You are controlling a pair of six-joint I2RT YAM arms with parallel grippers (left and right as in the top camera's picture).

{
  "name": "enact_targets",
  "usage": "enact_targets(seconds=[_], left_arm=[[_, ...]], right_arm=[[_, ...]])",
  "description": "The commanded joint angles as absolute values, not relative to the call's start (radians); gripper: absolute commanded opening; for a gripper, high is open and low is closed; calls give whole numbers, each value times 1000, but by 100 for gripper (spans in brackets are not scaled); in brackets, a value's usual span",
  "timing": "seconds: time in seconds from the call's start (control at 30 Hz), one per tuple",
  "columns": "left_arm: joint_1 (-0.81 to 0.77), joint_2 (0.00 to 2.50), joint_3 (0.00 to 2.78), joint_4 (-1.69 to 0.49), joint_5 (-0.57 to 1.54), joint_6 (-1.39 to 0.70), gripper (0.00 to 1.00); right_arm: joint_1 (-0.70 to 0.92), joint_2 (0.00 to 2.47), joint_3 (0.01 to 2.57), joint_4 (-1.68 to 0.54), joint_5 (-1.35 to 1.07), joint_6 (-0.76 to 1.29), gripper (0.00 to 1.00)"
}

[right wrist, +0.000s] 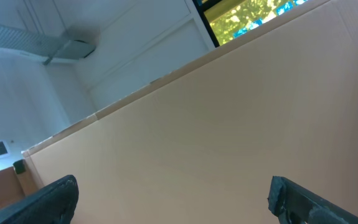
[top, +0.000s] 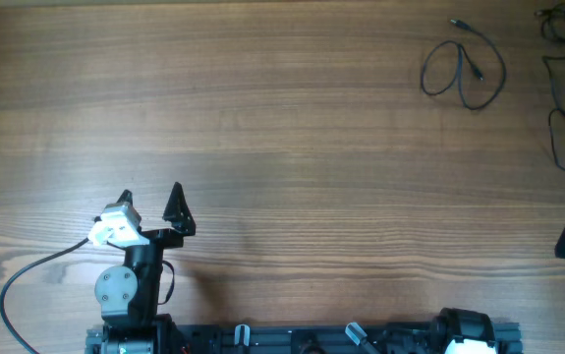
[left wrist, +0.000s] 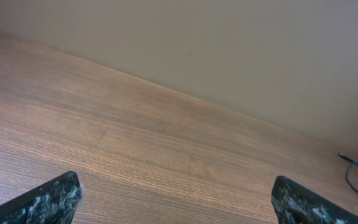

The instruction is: Untangle cables

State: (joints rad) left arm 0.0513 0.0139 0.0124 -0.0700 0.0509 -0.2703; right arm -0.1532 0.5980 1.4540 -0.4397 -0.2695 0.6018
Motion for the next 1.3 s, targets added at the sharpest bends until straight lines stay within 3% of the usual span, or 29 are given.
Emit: enact_targets(seconds=[0.0, 0.27, 0.63, 1.13, 1.27], left_arm=[[47, 7, 6, -72, 63, -245, 100], [47, 7, 6, -71, 85, -56, 100], [47, 7, 6, -70, 85, -4, 100], [47, 7, 6, -70, 85, -4, 100], [47, 7, 6, -70, 85, -4, 100]], right_arm=[[-150, 582, 1451, -434, -283, 609, 100], [-150, 558, 1451, -434, -282, 605, 100], [-150, 429, 1439, -430, -282, 602, 100], [-151, 3, 1230, -307, -123, 602, 100], [-138, 5, 1240, -303, -131, 603, 100]])
